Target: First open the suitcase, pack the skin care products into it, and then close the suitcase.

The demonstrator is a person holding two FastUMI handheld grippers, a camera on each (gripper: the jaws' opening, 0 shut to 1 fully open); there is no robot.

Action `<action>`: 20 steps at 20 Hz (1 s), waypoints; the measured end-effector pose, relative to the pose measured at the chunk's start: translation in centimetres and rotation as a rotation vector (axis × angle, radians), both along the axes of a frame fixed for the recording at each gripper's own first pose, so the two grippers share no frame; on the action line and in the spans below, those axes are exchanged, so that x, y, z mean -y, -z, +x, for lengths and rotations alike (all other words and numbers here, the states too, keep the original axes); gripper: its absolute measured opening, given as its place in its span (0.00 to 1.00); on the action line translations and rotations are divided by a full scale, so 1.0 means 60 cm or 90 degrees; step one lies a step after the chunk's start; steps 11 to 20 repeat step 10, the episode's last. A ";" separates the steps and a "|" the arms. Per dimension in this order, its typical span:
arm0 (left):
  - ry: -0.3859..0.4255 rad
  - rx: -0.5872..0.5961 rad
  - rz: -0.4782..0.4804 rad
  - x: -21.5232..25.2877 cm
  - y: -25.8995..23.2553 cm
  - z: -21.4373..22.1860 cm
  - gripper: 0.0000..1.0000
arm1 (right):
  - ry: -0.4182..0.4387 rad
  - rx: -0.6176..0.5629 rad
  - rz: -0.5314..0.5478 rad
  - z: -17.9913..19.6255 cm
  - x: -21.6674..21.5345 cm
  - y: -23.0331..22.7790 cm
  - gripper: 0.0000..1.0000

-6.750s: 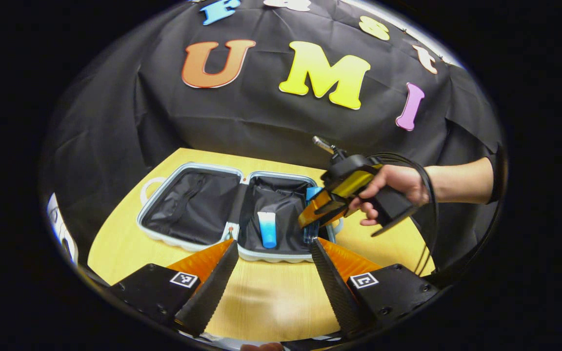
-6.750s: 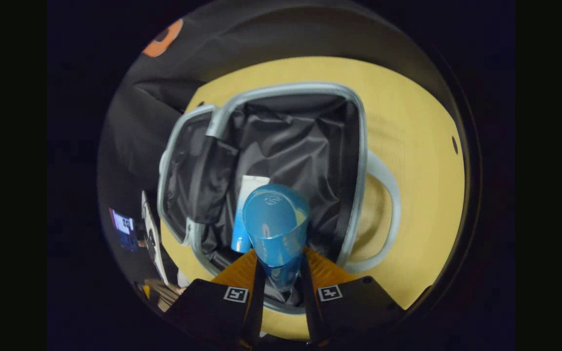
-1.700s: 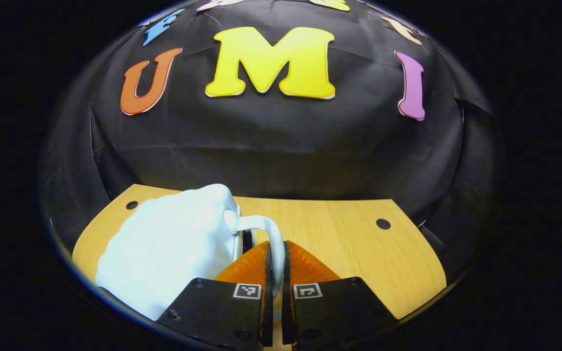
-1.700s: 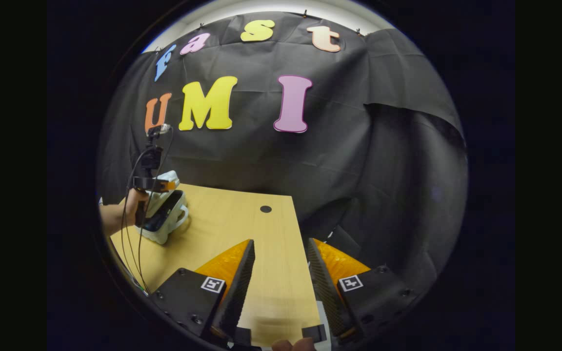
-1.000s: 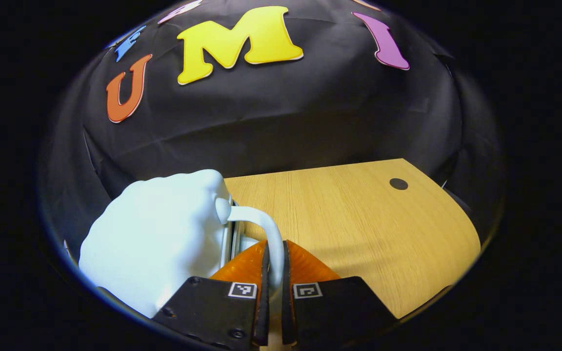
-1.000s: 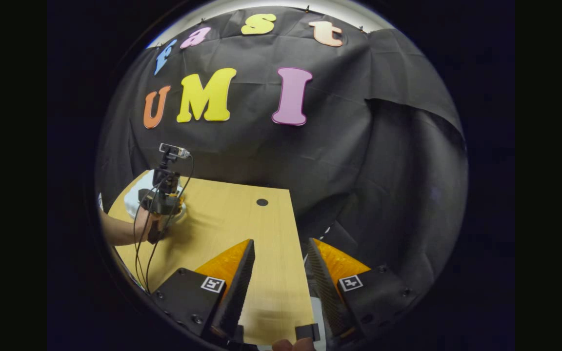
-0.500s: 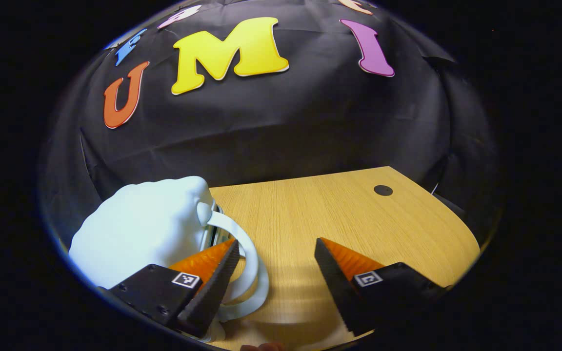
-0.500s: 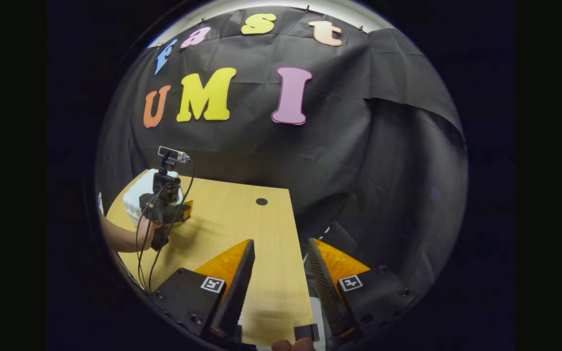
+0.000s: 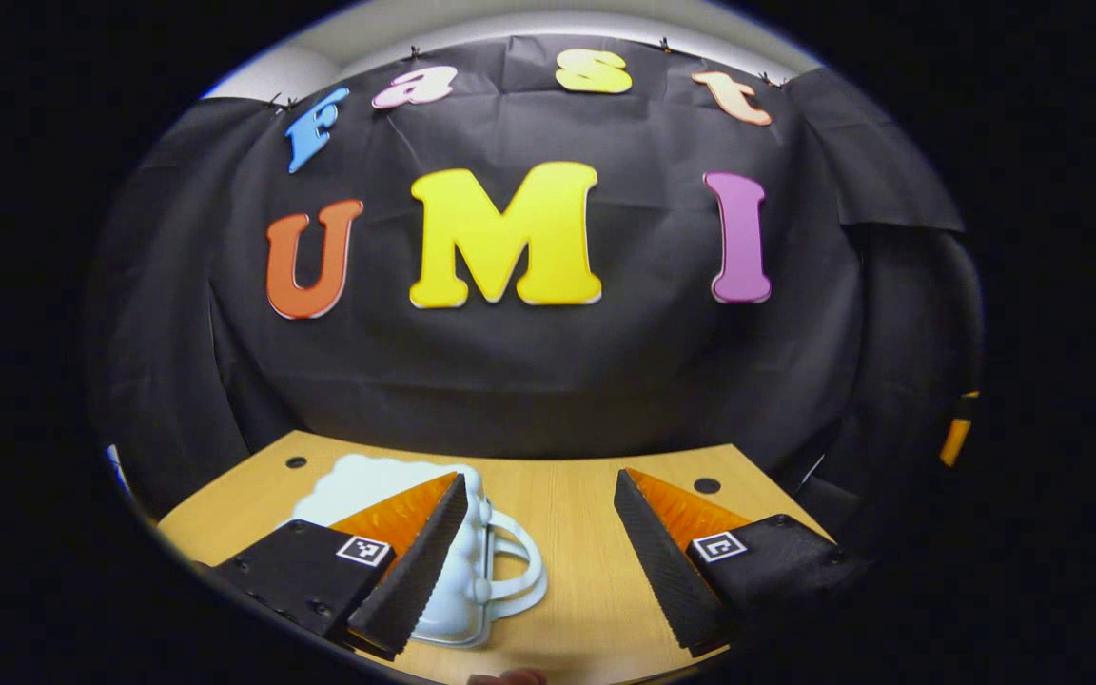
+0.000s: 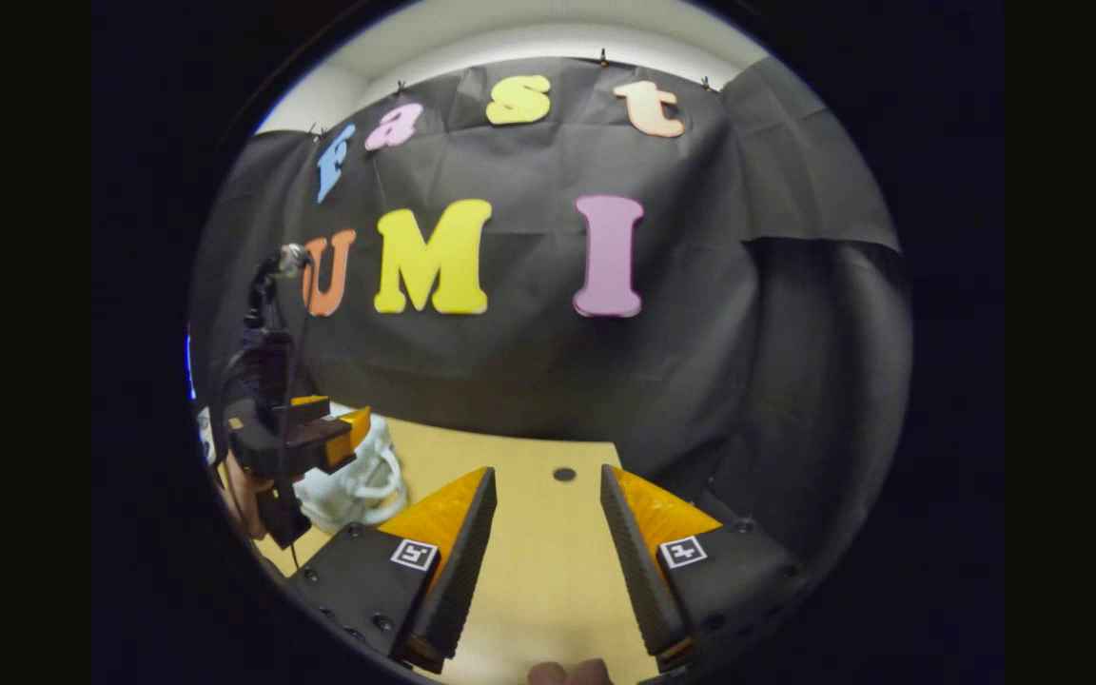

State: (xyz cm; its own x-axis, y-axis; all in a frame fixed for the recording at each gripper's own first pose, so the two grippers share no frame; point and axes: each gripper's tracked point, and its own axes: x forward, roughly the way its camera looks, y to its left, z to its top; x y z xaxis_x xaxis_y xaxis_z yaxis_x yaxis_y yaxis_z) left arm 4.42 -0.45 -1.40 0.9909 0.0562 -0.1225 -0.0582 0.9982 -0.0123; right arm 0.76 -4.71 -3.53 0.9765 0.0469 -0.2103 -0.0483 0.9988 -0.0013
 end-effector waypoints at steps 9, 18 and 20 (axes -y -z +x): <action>-0.013 0.093 0.001 -0.015 -0.105 -0.103 0.98 | -0.046 0.074 0.036 0.032 -0.139 -0.071 0.67; -0.015 0.087 -0.003 -0.016 -0.098 -0.106 0.98 | -0.042 0.072 0.035 0.028 -0.140 -0.069 0.67; -0.015 0.087 -0.003 -0.016 -0.098 -0.106 0.98 | -0.042 0.072 0.035 0.028 -0.140 -0.069 0.67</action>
